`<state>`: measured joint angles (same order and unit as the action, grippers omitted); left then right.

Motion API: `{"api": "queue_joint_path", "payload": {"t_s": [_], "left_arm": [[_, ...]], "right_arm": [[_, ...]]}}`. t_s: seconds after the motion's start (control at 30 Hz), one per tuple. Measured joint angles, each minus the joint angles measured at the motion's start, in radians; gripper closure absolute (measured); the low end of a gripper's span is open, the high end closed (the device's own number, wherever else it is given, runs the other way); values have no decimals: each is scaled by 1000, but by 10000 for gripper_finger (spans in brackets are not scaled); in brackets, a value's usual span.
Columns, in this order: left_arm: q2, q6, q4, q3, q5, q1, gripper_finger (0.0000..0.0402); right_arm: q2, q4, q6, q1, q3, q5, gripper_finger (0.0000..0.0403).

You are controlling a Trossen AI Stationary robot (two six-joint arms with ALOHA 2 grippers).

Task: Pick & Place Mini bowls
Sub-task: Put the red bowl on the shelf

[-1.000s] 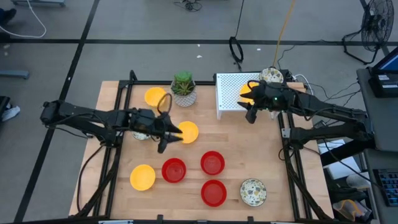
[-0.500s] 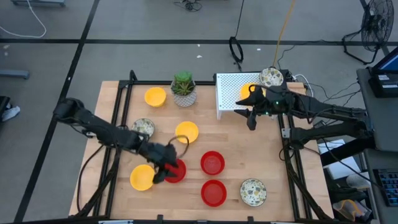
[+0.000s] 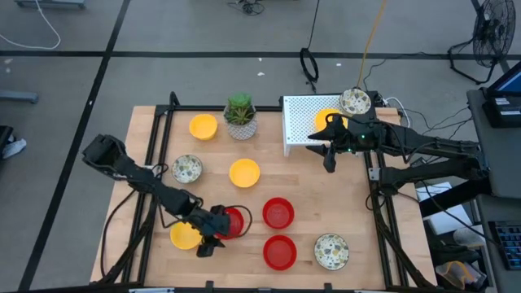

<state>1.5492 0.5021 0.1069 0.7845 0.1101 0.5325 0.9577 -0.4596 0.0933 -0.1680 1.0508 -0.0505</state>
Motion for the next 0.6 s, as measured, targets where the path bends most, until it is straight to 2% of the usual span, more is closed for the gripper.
{"api": "queue_joint_path", "payload": {"t_s": [0.17,0.37,0.47,0.6], "left_arm": [[41,-4,3,0,-26,15,209],[57,-72,56,0,-147,18,219],[57,-132,62,0,-161,21,245],[57,-204,61,0,-155,25,310]], "right_arm": [[0,0,0,0,0,0,248],[0,-1,0,0,0,0,248],[0,-1,0,0,0,0,248],[0,-1,0,0,0,0,248]]}}
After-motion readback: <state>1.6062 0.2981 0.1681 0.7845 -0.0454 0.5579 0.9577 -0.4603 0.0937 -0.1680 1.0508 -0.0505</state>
